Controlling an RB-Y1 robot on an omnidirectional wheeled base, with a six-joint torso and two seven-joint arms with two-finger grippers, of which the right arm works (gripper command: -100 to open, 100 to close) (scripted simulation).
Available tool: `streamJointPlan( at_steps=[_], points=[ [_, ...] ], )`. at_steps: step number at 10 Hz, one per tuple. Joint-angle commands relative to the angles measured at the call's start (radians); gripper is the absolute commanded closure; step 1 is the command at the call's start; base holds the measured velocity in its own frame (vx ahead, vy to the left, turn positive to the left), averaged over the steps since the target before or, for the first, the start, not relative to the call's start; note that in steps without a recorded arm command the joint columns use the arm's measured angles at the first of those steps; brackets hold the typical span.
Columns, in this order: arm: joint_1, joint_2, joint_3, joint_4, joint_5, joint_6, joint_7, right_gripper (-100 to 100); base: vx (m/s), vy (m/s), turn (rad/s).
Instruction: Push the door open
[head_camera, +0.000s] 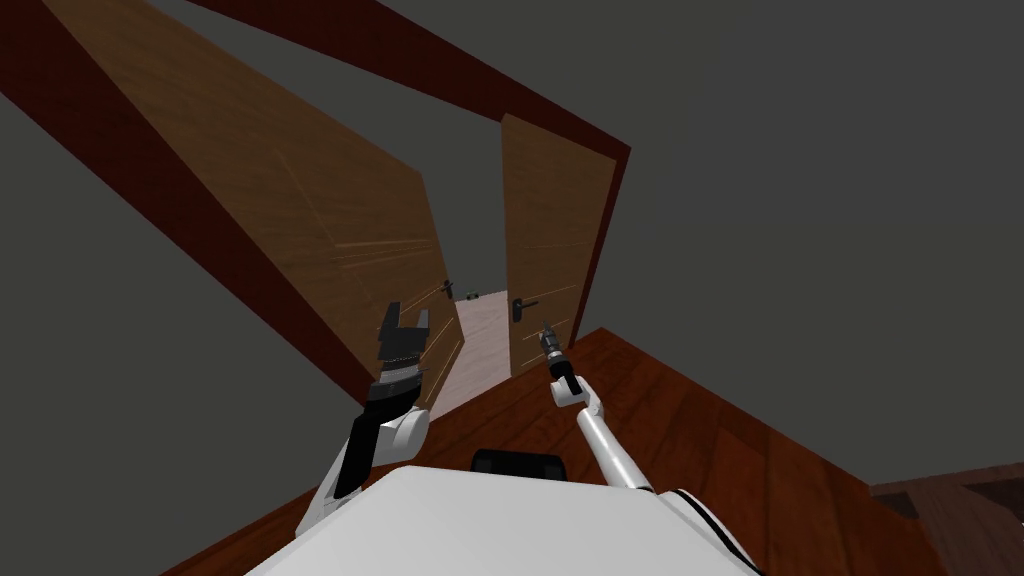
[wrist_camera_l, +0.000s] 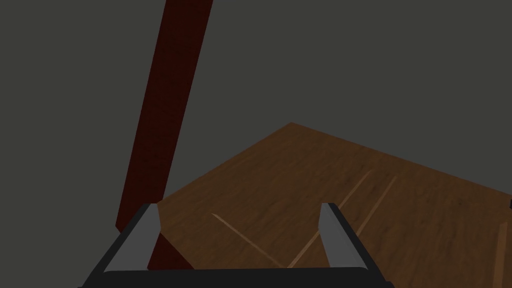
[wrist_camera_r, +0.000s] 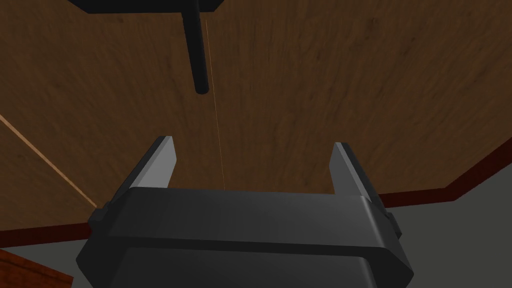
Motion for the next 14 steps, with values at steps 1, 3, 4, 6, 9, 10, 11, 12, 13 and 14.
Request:
streamJointPlan(
  at_steps=[1, 3, 4, 6, 9, 10, 11, 12, 13, 14],
  points=[
    [-0.025, 0.004, 0.003, 0.043, 0.000, -0.008, 0.000, -100, 0.034, -0.069, 0.067],
    [-0.063, 0.010, 0.009, 0.101, 0.001, -0.013, -0.001, -100, 0.044, -0.099, 0.083],
    [-0.080, 0.014, 0.011, 0.129, 0.002, -0.015, -0.002, -100, 0.056, -0.116, 0.100],
    [-0.115, 0.021, 0.017, 0.184, 0.002, -0.019, -0.003, -100, 0.069, -0.105, 0.078],
    [-0.162, 0.032, 0.025, 0.258, 0.003, -0.025, -0.004, -100, 0.064, -0.094, 0.076],
    [-0.178, 0.036, 0.027, 0.281, 0.004, -0.027, -0.005, -100, 0.058, -0.083, 0.064],
    [-0.193, 0.040, 0.029, 0.305, 0.004, -0.029, -0.005, -100, 0.054, -0.099, 0.073],
    [-0.206, 0.044, 0.031, 0.326, 0.005, -0.031, -0.005, -100, 0.069, -0.094, 0.068],
    [-0.218, 0.048, 0.033, 0.345, 0.005, -0.032, -0.006, -100, 0.080, -0.094, 0.053],
    [-0.230, 0.052, 0.035, 0.364, 0.005, -0.034, -0.006, -100, 0.060, -0.095, 0.057]
  ],
)
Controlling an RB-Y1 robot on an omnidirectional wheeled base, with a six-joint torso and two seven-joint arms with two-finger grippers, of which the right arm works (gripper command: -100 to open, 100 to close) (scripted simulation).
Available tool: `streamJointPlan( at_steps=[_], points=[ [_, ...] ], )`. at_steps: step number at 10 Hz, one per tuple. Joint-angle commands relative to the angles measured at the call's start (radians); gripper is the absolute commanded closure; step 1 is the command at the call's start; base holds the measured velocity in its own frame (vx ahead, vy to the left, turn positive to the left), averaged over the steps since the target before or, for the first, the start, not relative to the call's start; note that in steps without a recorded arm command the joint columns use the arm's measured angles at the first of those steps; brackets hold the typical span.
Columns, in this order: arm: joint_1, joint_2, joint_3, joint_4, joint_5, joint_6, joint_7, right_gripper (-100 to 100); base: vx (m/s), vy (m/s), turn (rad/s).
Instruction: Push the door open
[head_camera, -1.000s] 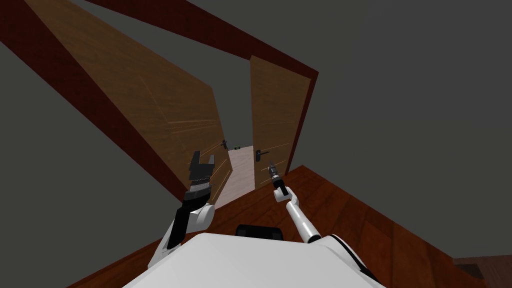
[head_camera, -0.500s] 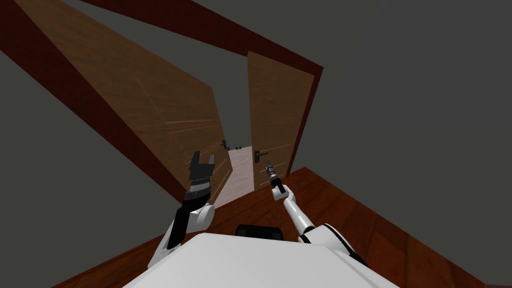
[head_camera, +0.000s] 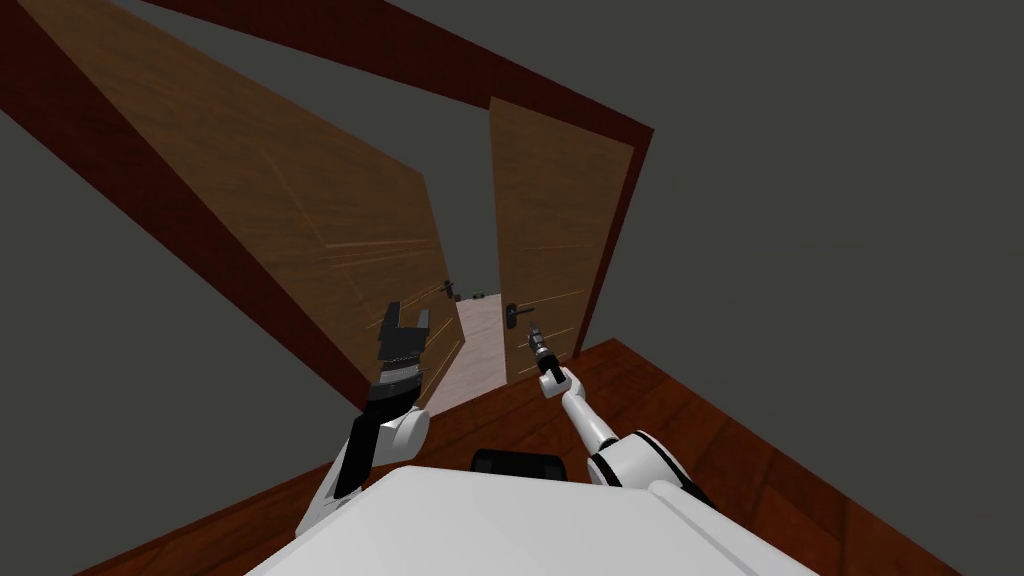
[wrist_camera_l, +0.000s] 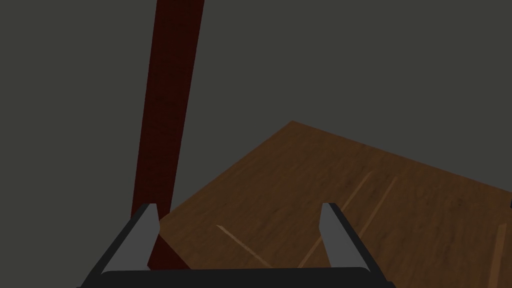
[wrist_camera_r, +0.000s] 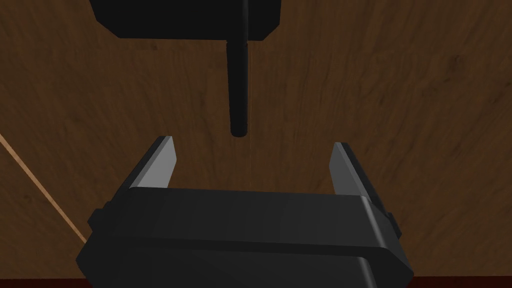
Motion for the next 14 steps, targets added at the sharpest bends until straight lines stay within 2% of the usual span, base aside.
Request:
streamJointPlan(
  at_steps=[1, 2, 4, 6, 7, 8, 9, 10, 12, 14],
  points=[
    [-0.024, 0.010, 0.007, 0.036, 0.002, 0.001, -0.001, -100, 0.077, -0.123, 0.099],
    [-0.041, 0.017, 0.010, 0.064, 0.002, -0.001, -0.001, -100, 0.075, -0.124, 0.088],
    [-0.050, 0.021, 0.011, 0.077, 0.002, -0.002, -0.002, -100, 0.048, -0.077, 0.020],
    [-0.079, 0.033, 0.016, 0.122, 0.003, -0.006, -0.002, -100, 0.060, -0.081, 0.063],
    [-0.073, 0.031, 0.013, 0.120, 0.002, -0.011, 0.000, -100, 0.029, -0.039, 0.017],
    [-0.076, -0.001, 0.010, 0.124, 0.001, -0.013, 0.001, -100, 0.105, 0.041, 0.024],
    [-0.076, -0.001, 0.010, 0.124, 0.001, -0.013, 0.001, -100, 0.136, 0.052, 0.013],
    [-0.076, -0.016, 0.007, 0.125, 0.000, -0.014, 0.002, -100, 0.159, 0.038, 0.024],
    [-0.076, -0.022, 0.003, 0.126, -0.001, -0.014, 0.004, -100, 0.219, 0.090, 0.025],
    [-0.077, -0.011, -0.001, 0.127, -0.003, -0.014, 0.005, -100, 0.190, 0.077, 0.021]
  ],
)
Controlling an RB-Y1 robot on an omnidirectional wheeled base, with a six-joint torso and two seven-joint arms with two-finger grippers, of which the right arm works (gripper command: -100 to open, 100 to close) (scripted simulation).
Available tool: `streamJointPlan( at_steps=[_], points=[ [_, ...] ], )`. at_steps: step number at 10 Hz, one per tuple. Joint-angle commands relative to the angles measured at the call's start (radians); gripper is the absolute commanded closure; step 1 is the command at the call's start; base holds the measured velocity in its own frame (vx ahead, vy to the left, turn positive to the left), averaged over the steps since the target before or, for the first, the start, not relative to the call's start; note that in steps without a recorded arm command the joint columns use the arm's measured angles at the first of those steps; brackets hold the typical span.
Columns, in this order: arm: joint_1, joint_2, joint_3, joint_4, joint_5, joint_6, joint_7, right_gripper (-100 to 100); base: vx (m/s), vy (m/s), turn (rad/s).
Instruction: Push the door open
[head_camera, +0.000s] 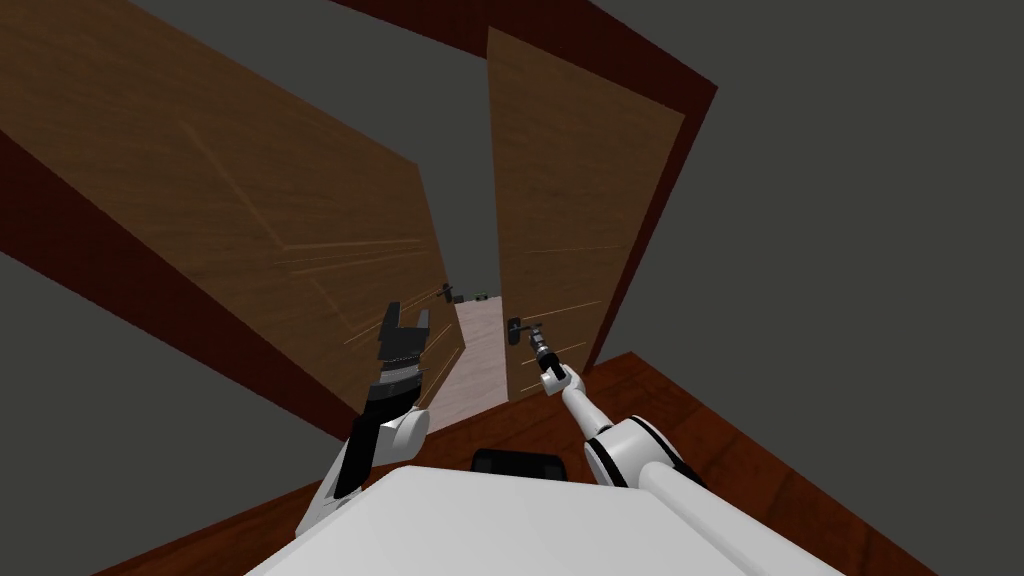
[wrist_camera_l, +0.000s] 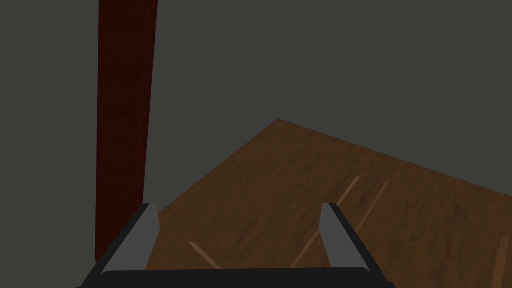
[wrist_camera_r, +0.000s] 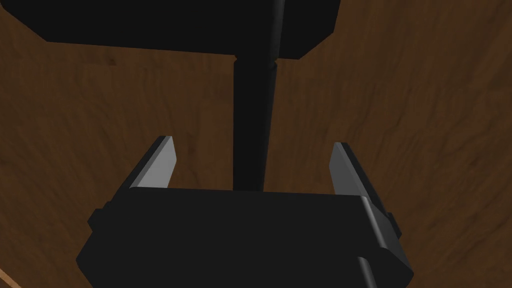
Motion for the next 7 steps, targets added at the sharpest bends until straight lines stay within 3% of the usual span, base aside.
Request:
streamJointPlan(
  at_steps=[1, 2, 3, 4, 7],
  points=[
    [0.000, 0.020, -0.004, 0.001, -0.001, 0.000, 0.002, -100, 0.211, 0.052, 0.029],
    [-0.001, 0.039, -0.005, 0.002, -0.002, -0.001, 0.003, -100, 0.190, 0.050, 0.025],
    [0.000, 0.026, -0.003, 0.000, -0.001, -0.001, 0.000, -100, 0.078, 0.022, 0.004],
    [0.000, 0.026, -0.003, 0.000, -0.001, -0.001, 0.000, 100, -0.009, -0.002, -0.004],
    [0.000, 0.026, -0.003, 0.000, -0.001, -0.001, 0.000, 100, -0.010, -0.005, 0.007]
  ],
)
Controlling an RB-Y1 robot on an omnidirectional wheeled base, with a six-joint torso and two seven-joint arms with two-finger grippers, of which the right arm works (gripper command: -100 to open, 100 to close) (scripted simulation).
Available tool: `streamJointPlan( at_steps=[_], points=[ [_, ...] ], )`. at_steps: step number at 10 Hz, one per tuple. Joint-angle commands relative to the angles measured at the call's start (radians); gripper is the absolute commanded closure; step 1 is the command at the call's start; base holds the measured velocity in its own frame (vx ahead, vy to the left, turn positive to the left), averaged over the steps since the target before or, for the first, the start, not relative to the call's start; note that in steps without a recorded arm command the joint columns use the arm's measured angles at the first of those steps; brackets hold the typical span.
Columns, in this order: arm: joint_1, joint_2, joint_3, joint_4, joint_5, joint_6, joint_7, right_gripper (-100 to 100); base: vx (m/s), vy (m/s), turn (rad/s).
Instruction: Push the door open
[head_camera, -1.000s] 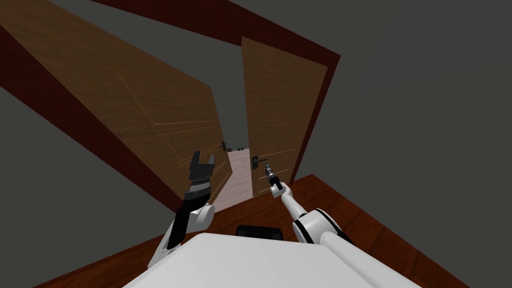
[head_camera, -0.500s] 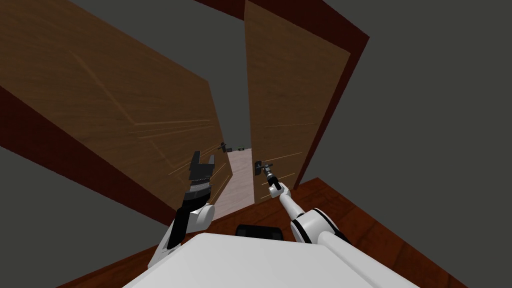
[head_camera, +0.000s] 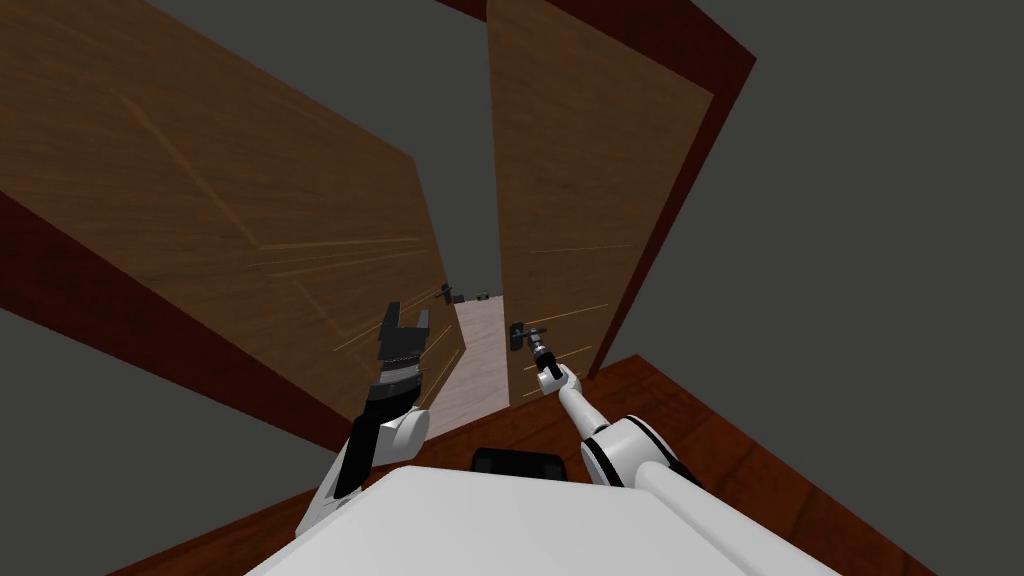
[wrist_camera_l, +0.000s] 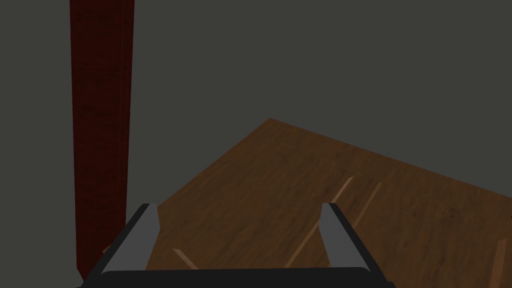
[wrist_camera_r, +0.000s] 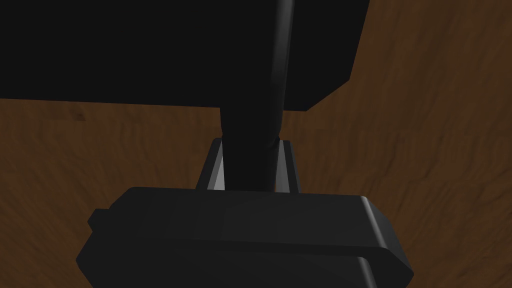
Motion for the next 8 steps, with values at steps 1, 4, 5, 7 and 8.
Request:
streamJointPlan(
  at_steps=[1, 4, 5, 7, 8],
  points=[
    [0.006, 0.001, 0.001, 0.003, 0.001, 0.000, 0.001, 100, 0.000, 0.000, 0.000],
    [0.001, -0.009, -0.010, 0.000, -0.004, 0.000, 0.004, 100, 0.067, 0.058, -0.020],
    [0.002, -0.015, -0.017, 0.000, -0.006, 0.001, 0.006, 100, 0.141, 0.152, -0.047],
    [0.003, -0.025, -0.030, 0.001, -0.012, 0.002, 0.011, 100, 0.151, 0.128, -0.038],
    [0.004, -0.033, -0.041, 0.001, -0.016, 0.002, 0.015, 100, 0.150, 0.152, -0.051]
  ],
)
